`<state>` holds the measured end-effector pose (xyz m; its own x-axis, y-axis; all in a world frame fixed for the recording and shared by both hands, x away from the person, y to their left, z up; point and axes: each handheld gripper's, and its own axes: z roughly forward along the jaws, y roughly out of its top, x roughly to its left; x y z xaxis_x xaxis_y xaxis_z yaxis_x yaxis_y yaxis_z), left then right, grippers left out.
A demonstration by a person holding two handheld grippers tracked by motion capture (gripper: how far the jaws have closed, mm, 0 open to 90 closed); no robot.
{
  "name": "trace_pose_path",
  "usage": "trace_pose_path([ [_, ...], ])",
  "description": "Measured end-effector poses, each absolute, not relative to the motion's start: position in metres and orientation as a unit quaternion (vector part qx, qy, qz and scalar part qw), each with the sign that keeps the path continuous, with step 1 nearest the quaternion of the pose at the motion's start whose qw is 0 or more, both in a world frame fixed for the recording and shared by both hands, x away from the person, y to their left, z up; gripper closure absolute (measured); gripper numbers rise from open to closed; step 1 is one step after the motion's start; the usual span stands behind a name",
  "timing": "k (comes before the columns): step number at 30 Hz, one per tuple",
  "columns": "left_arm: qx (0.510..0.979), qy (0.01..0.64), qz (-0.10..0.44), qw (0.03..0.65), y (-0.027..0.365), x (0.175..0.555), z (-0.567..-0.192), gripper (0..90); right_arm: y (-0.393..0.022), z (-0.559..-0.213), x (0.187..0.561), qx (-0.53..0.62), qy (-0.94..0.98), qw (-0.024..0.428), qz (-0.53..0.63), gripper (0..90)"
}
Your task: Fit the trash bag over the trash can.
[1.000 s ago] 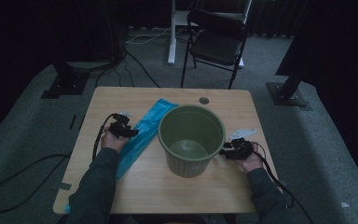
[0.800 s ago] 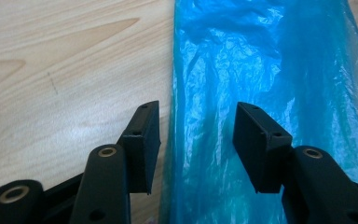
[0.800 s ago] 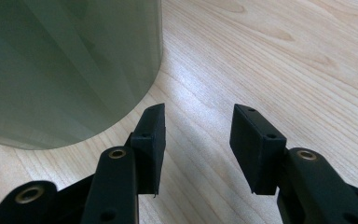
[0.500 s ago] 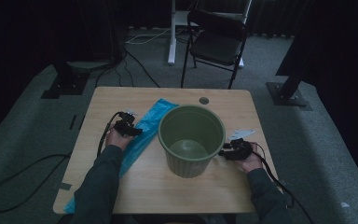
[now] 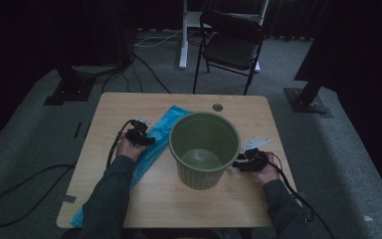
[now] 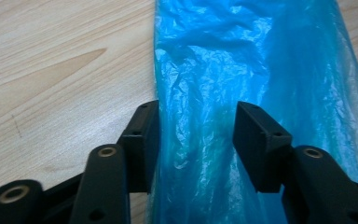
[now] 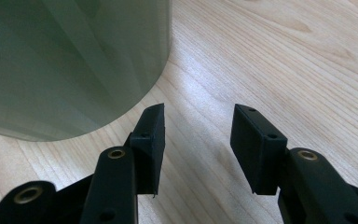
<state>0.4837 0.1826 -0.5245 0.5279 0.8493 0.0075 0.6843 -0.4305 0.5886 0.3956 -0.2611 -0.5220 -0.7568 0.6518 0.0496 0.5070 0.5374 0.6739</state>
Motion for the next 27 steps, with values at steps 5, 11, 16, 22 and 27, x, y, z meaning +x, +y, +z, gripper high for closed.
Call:
trace_pose_path([
  [5,0.837,0.450,0.150,0.274,0.181,0.481,-0.524,62.3,-0.261,-0.522,0.396,0.330,0.872,0.103,0.347,54.5],
  [11,0.837,0.450,0.141,0.278,0.181,0.481,-0.524,80.7,-0.260,-0.522,0.395,0.328,0.873,0.101,0.346,54.9],
  [16,0.832,0.455,0.125,0.290,0.183,0.481,-0.525,89.6,-0.261,-0.522,0.395,0.328,0.873,0.100,0.346,55.5],
  [22,0.834,0.449,0.113,0.301,0.191,0.476,-0.522,89.7,-0.261,-0.523,0.395,0.327,0.874,0.098,0.346,56.5],
  [27,0.830,0.433,0.105,0.334,0.198,0.469,-0.511,89.7,-0.260,-0.523,0.395,0.325,0.875,0.097,0.346,57.2],
])
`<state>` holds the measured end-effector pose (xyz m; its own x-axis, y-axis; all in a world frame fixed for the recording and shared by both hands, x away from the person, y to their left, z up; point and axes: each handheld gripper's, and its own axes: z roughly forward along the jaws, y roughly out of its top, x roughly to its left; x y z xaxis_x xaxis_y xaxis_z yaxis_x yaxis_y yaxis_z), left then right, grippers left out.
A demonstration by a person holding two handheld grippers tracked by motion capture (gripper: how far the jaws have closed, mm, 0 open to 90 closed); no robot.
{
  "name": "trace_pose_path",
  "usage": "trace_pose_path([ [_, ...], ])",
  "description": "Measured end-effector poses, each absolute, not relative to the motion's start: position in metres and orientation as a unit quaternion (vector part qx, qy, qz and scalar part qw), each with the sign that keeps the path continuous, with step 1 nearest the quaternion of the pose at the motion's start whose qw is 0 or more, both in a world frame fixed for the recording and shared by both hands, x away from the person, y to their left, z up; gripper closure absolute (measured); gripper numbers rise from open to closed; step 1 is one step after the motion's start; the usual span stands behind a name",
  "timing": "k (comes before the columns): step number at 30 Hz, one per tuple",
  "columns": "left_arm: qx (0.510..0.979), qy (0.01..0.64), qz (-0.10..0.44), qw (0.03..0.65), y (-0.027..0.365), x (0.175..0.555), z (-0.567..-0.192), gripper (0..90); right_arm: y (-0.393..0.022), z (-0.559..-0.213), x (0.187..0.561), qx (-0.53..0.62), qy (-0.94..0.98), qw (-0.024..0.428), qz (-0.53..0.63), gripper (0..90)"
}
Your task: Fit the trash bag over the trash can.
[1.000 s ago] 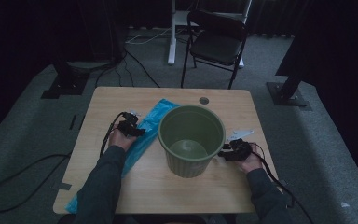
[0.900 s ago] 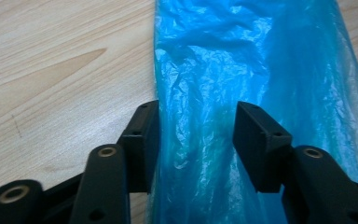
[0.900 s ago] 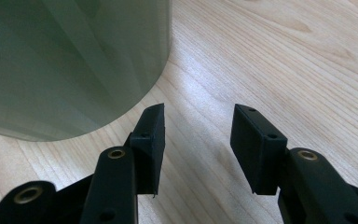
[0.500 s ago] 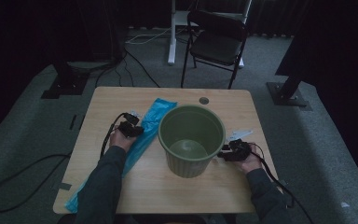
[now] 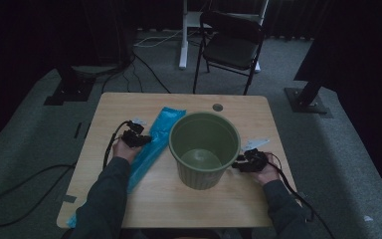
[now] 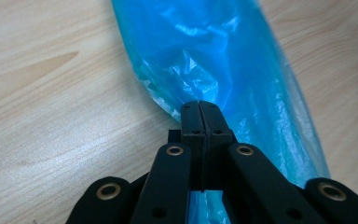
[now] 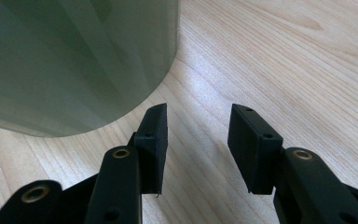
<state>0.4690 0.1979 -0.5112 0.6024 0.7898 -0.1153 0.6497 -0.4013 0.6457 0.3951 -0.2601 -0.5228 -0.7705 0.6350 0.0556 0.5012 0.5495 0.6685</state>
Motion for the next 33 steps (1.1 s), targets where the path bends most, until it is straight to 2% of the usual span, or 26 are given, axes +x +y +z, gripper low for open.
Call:
trace_pose_path([
  [17,0.824,0.375,0.106,0.412,0.215,0.448,-0.463,89.7,-0.259,-0.521,0.394,0.322,0.875,0.095,0.349,57.9],
  [33,0.817,0.332,0.097,0.461,0.215,0.435,-0.427,89.7,-0.259,-0.519,0.394,0.318,0.875,0.098,0.352,58.3],
])
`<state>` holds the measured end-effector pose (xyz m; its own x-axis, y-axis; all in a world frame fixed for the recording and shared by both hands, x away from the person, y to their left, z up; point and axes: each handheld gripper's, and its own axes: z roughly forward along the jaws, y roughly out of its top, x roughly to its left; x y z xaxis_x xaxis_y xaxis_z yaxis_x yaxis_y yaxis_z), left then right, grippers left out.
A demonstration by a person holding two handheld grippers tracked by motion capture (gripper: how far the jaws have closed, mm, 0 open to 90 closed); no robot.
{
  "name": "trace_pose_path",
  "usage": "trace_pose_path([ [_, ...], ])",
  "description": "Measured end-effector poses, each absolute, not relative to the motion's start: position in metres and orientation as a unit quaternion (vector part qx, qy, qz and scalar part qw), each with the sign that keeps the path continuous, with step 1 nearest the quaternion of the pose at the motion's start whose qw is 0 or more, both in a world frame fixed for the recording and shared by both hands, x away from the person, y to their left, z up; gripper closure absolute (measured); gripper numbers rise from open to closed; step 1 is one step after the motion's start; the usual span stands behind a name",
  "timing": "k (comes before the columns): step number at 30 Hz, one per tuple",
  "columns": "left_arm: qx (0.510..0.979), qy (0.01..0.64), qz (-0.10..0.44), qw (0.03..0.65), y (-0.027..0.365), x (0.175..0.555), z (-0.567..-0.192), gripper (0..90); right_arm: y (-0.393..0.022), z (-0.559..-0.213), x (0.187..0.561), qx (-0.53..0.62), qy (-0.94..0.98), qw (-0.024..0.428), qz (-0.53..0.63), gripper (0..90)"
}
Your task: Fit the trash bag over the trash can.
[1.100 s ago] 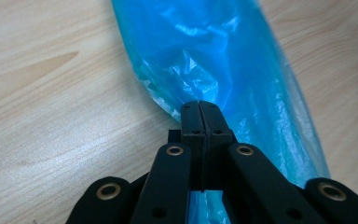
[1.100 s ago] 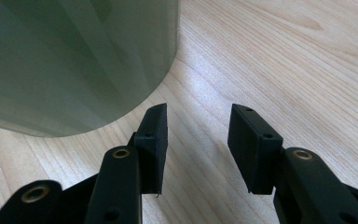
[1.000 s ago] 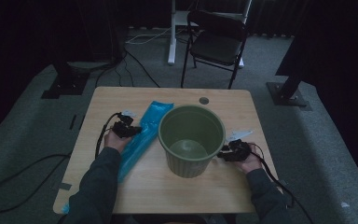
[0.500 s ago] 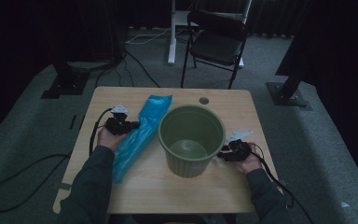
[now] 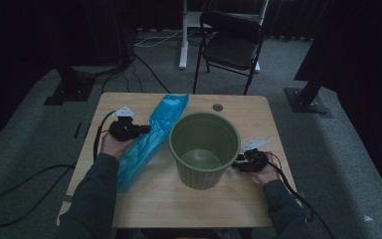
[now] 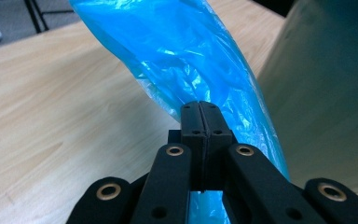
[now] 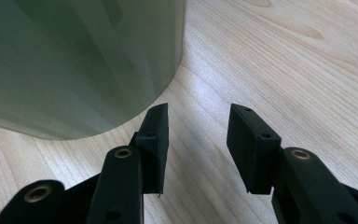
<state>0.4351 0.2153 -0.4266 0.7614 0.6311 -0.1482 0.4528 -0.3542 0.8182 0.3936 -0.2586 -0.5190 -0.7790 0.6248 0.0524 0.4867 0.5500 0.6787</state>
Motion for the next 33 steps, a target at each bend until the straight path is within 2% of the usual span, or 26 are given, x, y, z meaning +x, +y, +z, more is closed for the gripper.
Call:
trace_pose_path([
  [33,0.827,0.233,0.098,0.502,0.216,0.396,-0.358,89.7,-0.254,-0.514,0.402,0.316,0.873,0.103,0.357,60.4],
])
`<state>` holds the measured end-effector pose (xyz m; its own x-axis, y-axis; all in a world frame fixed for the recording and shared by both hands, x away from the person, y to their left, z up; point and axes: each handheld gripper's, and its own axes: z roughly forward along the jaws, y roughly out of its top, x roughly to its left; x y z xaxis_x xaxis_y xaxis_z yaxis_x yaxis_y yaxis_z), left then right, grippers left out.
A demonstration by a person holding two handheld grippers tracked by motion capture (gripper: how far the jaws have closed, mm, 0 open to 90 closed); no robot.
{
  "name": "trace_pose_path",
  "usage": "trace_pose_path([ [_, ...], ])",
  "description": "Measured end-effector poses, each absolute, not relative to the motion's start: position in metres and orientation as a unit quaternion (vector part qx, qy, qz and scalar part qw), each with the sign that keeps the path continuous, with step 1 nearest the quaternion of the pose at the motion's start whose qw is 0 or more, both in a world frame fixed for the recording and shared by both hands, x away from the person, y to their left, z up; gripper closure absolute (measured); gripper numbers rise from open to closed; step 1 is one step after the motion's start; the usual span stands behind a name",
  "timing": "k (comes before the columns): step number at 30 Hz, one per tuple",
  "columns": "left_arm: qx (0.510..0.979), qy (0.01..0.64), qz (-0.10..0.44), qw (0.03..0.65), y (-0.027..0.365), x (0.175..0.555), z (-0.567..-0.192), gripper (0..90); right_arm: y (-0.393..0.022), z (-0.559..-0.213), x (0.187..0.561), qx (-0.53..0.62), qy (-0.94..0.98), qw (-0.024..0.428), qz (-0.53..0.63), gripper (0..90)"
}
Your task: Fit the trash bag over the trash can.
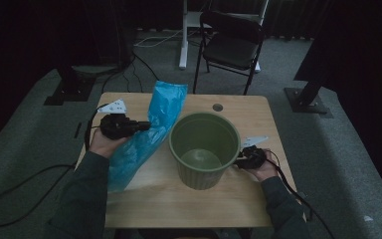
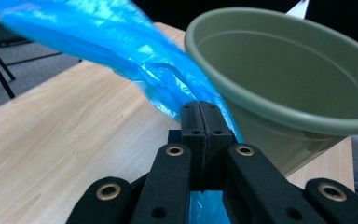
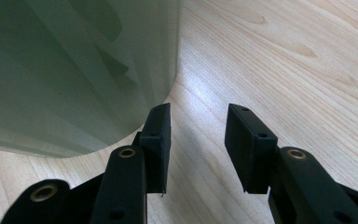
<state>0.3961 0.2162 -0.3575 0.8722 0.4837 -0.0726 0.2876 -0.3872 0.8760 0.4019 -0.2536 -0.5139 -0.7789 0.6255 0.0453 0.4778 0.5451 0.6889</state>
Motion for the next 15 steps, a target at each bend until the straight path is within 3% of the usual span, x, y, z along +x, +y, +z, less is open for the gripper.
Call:
trace_pose_path([
  [15,0.819,0.185,0.087,0.537,0.214,0.382,-0.328,89.6,-0.254,-0.513,0.404,0.315,0.872,0.105,0.359,60.4],
])
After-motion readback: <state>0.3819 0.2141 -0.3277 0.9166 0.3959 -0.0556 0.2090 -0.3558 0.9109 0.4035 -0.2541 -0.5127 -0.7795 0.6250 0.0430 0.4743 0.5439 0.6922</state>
